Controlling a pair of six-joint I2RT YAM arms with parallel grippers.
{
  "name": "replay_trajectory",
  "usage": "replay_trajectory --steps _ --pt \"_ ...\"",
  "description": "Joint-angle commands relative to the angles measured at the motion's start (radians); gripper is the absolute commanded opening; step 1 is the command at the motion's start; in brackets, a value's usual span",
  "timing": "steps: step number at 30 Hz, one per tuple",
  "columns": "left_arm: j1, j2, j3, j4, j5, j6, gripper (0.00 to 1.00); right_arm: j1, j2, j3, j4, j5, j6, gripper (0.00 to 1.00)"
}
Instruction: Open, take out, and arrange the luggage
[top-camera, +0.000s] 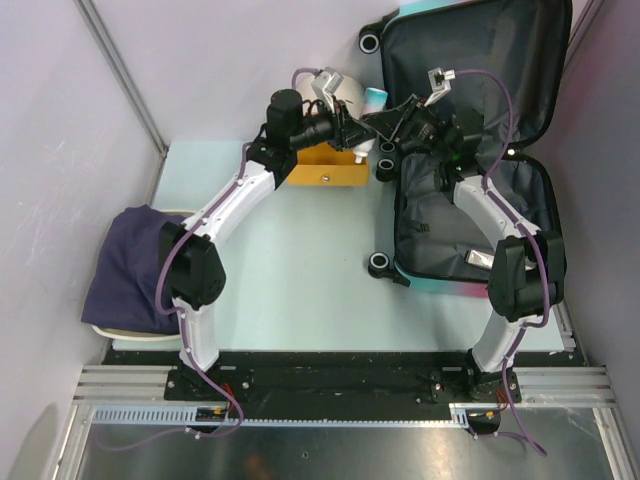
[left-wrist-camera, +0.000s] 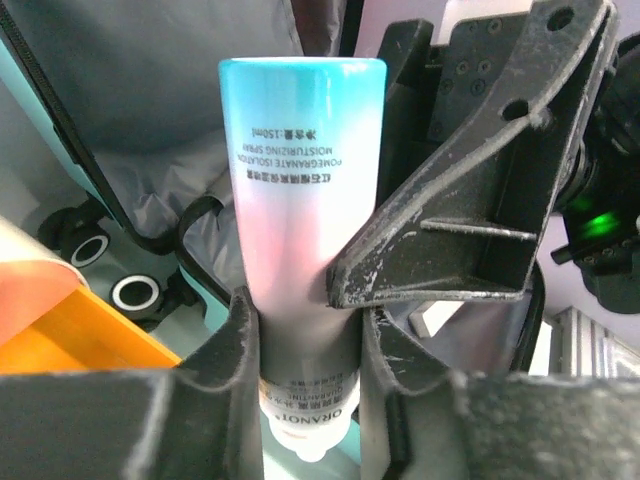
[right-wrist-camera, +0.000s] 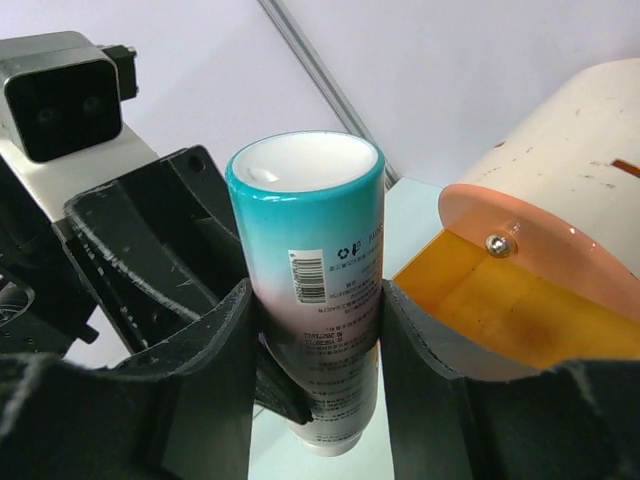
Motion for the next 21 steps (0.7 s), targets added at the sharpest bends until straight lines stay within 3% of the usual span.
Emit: replay_trajectory --steps 1,3,4,7,11,12,15,21 --pt "0.016 -0.014 0.003 0.036 -0.028 0.021 0.08 -0.003 -0.056 0.014 0.071 -0.015 0.013 0.16" --pt "0.030 -0.023 -0.012 0.025 -0.044 0.070 0.00 -0.018 -0.059 0.017 0.044 -0.012 -0.007 0.42" --pt "0.050 -0.034 -0.018 0.021 -0.060 0.092 0.00 -0.028 -0.067 0.018 0.027 -0.007 -0.015 0.64" --pt "0.093 -0.043 -0.021 -0.066 -0.096 0.219 0.00 -0.078 -0.084 0.020 -0.028 0.005 -0.050 0.97" --pt "0.111 -0.049 -0.015 -0.177 -0.172 0.545 0.00 -0.159 -0.099 0.018 -0.145 0.019 -0.124 0.99" --pt "0.111 -0.051 -0.035 -0.185 -0.182 0.701 0.00 -0.170 -0.104 0.017 -0.163 0.020 -0.139 0.99" --pt "0.107 -0.040 -0.040 -0.208 -0.239 0.979 0.00 -0.203 -0.107 0.011 -0.200 0.011 -0.171 0.99" --pt "0.067 0.000 -0.040 -0.240 -0.310 1.357 0.02 -0.213 -0.104 0.008 -0.228 0.003 -0.210 0.99"
